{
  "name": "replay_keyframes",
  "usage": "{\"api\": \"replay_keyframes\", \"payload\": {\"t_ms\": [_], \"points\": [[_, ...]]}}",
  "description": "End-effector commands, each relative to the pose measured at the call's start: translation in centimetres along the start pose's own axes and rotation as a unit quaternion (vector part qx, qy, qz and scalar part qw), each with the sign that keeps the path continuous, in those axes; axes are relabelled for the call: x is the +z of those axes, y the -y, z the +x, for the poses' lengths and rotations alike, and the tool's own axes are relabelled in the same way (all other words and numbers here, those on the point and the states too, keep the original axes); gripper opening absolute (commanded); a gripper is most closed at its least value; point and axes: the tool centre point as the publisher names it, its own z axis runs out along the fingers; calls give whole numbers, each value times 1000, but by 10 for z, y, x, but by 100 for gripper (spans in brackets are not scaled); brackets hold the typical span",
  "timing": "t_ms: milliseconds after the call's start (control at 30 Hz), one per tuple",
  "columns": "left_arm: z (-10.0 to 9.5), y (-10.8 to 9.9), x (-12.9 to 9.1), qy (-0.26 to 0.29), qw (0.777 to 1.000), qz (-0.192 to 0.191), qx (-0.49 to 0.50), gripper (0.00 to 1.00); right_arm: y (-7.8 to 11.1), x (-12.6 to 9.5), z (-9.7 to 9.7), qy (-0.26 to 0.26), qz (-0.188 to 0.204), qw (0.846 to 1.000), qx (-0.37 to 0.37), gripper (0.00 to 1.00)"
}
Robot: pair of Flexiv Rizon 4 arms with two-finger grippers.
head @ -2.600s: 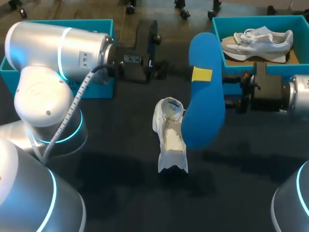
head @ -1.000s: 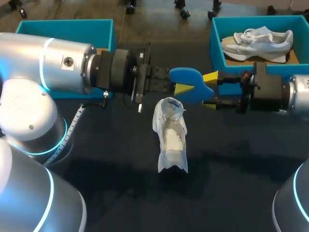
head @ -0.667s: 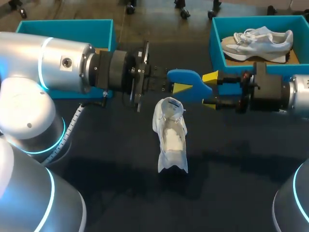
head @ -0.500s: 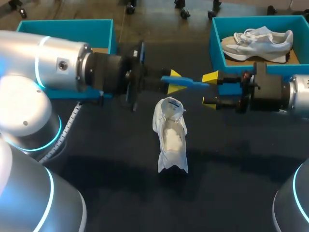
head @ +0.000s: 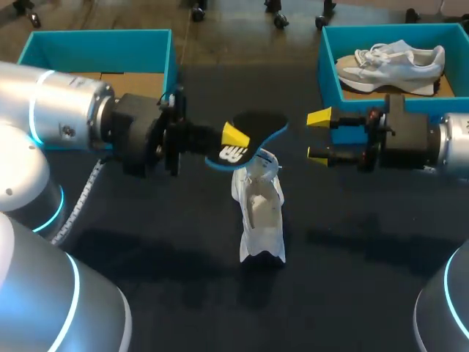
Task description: Take the shoe out of the shoebox, open the shoe tongue, remove and reinsert the insole, then place the shoe into the shoebox
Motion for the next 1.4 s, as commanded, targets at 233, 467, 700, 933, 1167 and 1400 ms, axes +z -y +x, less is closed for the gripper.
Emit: {"api": "replay_keyframes", "payload": {"t_ms": [233,467,700,933,1167,1400], "points": [[39,-18,-10,30,983,-49,174,0,0,2,0,2,-1,1000,0,100],[61,-33,-11,31,976,-75,202,0,1,16,4,-5,14,1000,4,100],[71,-44,3,37,962,-95,252,0,2,37,9,15,48,998,27,100],[77,-47,21,44,956,-117,264,0,3,50,7,10,66,997,43,100],[81,-46,39,45,958,-122,257,0,2,59,3,0,91,995,45,100],[84,-41,39,47,959,-122,252,0,4,57,-1,0,88,995,51,33]]}}
